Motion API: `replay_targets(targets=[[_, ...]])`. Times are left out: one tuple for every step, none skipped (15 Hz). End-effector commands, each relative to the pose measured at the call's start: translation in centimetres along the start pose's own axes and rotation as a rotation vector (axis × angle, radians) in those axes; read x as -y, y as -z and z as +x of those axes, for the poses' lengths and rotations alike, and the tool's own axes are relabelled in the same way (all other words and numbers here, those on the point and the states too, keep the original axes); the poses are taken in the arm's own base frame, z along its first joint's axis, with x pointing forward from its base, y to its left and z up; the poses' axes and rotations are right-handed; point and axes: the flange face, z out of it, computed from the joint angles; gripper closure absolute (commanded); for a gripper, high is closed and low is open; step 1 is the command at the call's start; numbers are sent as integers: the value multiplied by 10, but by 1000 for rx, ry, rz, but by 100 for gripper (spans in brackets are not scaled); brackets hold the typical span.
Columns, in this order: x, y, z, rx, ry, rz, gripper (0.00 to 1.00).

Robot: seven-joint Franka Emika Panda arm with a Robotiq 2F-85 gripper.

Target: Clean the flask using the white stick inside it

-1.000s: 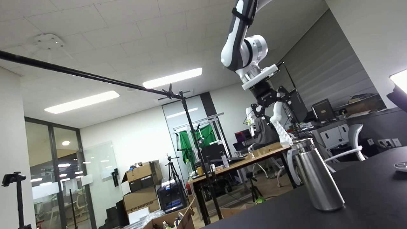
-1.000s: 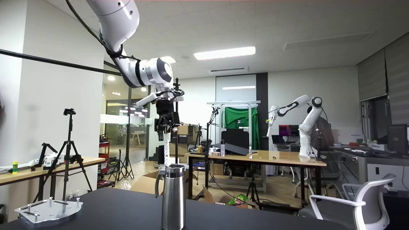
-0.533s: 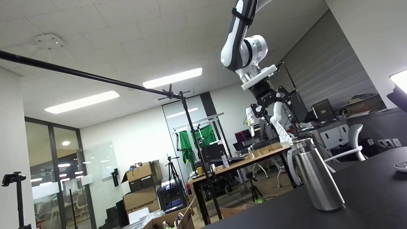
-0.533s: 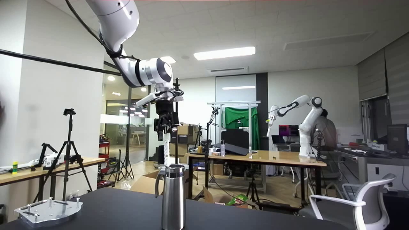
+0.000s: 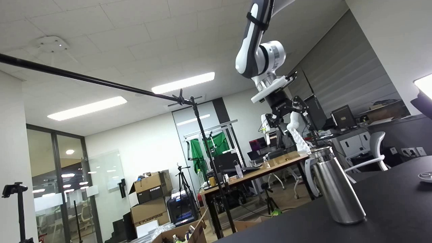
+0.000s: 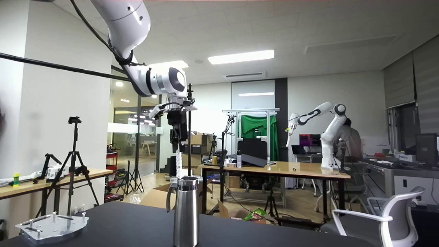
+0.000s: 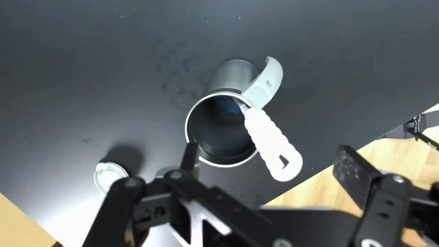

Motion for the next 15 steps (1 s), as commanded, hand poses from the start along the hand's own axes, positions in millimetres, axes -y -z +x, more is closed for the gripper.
replay_targets(targets=[[4, 4, 4, 7, -188, 33, 0], [4, 4, 5, 7, -232, 42, 0], [3, 4, 7, 1, -277, 43, 0], [2, 4, 9, -8, -322, 47, 0], [0, 4, 12, -15, -367, 49, 0], [-1, 3, 14, -23, -411, 48, 0], [1, 2, 12, 10, -422, 61, 0], [-2, 0, 10, -2, -344, 46, 0], [-2, -1, 10, 2, -360, 48, 0], [-1, -1, 10, 3, -369, 49, 0], [-1, -2, 10, 3, -374, 50, 0], [-1, -2, 10, 3, -376, 50, 0], [-1, -2, 10, 4, -378, 50, 0], [-1, -2, 10, 4, -379, 50, 0], [-1, -2, 10, 4, -380, 50, 0]])
